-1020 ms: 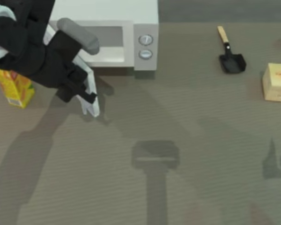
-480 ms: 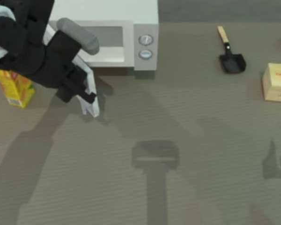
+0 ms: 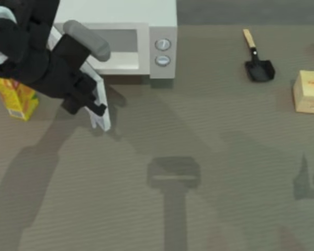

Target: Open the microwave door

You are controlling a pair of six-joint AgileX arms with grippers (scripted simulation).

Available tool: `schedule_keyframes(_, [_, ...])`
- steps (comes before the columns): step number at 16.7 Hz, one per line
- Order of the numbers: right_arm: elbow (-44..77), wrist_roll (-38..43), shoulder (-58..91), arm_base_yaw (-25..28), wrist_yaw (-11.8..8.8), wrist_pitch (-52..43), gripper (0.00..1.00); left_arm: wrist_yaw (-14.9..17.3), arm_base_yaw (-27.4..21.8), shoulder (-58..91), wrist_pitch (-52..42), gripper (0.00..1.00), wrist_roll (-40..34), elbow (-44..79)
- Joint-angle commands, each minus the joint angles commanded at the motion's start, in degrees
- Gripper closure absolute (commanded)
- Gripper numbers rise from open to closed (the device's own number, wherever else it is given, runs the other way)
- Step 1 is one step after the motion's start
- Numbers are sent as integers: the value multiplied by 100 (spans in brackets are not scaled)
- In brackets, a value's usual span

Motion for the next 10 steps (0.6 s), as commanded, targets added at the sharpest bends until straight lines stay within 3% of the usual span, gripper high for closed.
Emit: schedule_keyframes(10, [0, 0, 0, 0, 0, 0, 0, 502, 463, -127, -320, 100, 1078, -81])
